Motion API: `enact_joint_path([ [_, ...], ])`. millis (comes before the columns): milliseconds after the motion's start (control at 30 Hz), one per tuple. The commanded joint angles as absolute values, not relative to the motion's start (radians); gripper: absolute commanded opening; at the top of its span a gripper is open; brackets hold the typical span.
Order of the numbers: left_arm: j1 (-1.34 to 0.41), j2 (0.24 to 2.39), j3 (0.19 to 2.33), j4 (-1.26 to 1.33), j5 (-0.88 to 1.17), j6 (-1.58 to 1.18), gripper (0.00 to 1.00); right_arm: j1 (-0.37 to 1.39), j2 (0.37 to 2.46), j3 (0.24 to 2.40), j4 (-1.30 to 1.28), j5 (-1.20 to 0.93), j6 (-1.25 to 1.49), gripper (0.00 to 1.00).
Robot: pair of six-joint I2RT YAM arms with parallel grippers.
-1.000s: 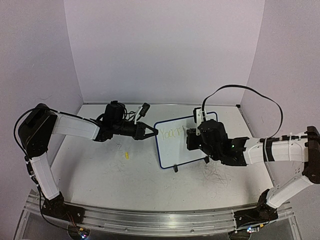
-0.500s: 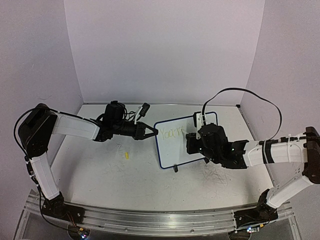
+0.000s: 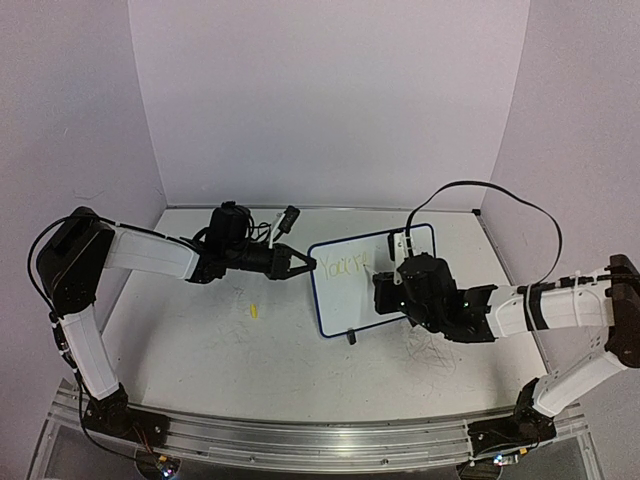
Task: Write a sentence on the whiteboard
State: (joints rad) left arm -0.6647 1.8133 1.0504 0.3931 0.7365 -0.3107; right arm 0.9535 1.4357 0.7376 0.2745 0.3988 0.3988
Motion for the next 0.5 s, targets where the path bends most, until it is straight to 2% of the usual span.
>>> enact_joint_path([
  [0, -0.682, 1.793, 1.06, 0.357, 0.787, -0.291, 0.0, 0.946, 1.43, 0.722, 0.225, 0.442, 0.406, 0.0],
  [300, -0.683, 1.795, 1.059, 0.357, 0.781, -0.288, 0.0, 0.945, 1.371, 0.758, 0.189, 0.496, 0.373, 0.0],
  [467, -0.683, 1.793, 1.058, 0.357, 0.776, -0.287, 0.0, 0.946, 1.207, 0.746, 0.178, 0.313, 0.337, 0.0],
])
